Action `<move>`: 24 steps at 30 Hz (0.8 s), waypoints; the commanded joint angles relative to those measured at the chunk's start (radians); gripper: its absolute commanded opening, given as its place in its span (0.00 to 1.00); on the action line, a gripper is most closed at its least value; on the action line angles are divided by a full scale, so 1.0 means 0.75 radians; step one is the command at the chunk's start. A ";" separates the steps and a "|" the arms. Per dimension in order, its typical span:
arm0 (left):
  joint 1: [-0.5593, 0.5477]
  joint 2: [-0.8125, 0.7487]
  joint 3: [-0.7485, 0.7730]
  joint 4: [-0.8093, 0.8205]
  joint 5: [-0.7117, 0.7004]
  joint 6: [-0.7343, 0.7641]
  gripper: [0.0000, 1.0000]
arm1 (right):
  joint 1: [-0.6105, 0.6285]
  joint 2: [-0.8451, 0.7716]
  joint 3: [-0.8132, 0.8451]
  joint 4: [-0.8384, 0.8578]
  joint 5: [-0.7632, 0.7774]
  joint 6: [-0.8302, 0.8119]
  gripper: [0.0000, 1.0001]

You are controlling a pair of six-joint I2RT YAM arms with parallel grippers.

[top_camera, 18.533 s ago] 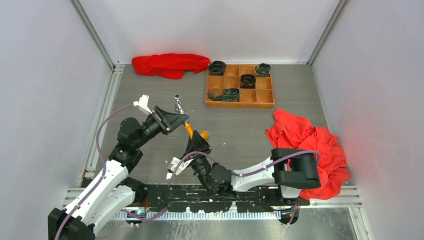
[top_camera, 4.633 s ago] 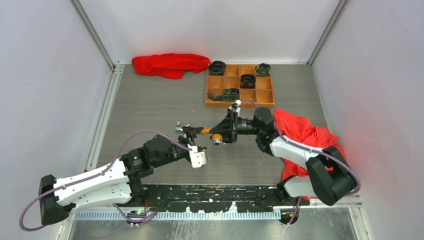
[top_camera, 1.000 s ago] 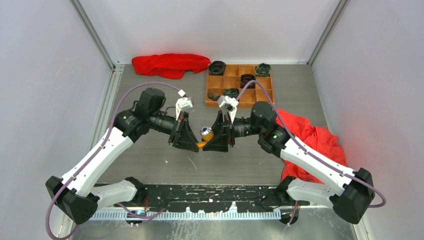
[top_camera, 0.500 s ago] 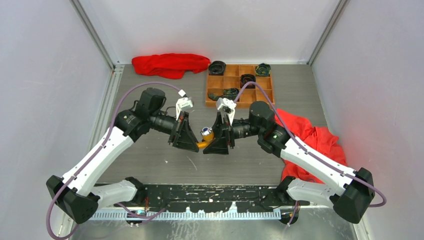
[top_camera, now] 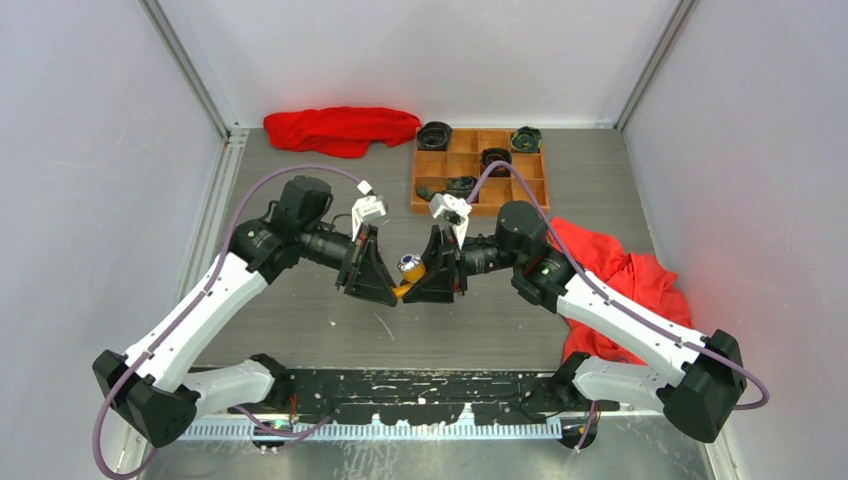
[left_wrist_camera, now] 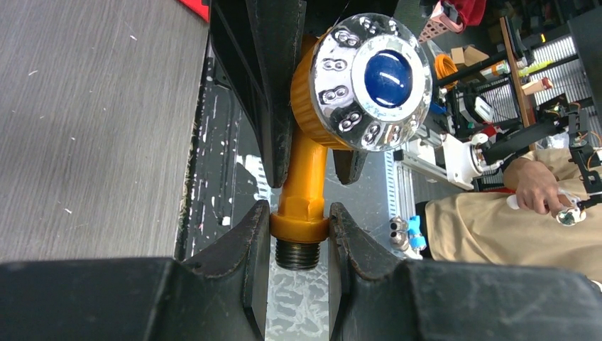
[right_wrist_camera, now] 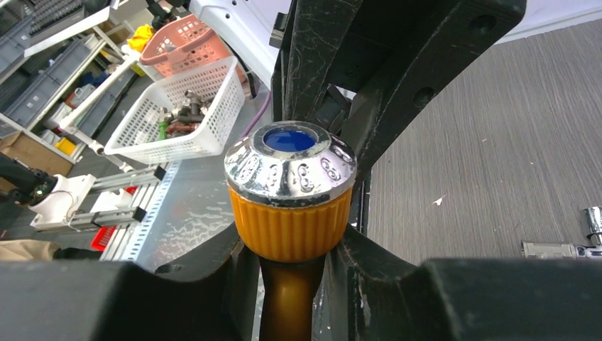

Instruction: Install the water faucets

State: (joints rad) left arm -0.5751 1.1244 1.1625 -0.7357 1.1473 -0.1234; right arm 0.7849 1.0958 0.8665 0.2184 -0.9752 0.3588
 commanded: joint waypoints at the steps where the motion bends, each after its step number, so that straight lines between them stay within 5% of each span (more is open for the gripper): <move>1: 0.006 -0.010 0.046 0.050 0.057 0.006 0.00 | 0.025 -0.009 0.027 0.065 -0.042 0.010 0.31; 4: 0.008 -0.009 0.047 0.052 0.057 0.003 0.00 | 0.025 -0.011 0.025 0.062 -0.045 0.011 0.22; 7: 0.008 -0.014 0.046 0.052 0.055 0.005 0.00 | 0.025 -0.013 0.032 0.016 -0.042 -0.019 0.47; 9: 0.010 -0.016 0.047 0.047 0.052 0.008 0.00 | 0.025 -0.019 0.038 -0.020 -0.032 -0.041 0.49; 14: 0.012 -0.023 0.047 0.042 0.047 0.009 0.00 | 0.026 -0.042 0.042 -0.052 -0.027 -0.068 0.44; 20: 0.014 -0.022 0.044 0.043 0.047 0.009 0.00 | 0.025 -0.040 0.035 -0.056 -0.016 -0.065 0.11; 24: 0.017 -0.026 0.045 0.044 0.047 0.009 0.00 | 0.026 -0.054 0.029 -0.074 0.007 -0.076 0.11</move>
State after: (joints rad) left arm -0.5735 1.1244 1.1625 -0.7380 1.1561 -0.1268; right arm 0.7986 1.0927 0.8665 0.1699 -0.9688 0.3099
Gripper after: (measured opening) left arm 0.276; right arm 0.370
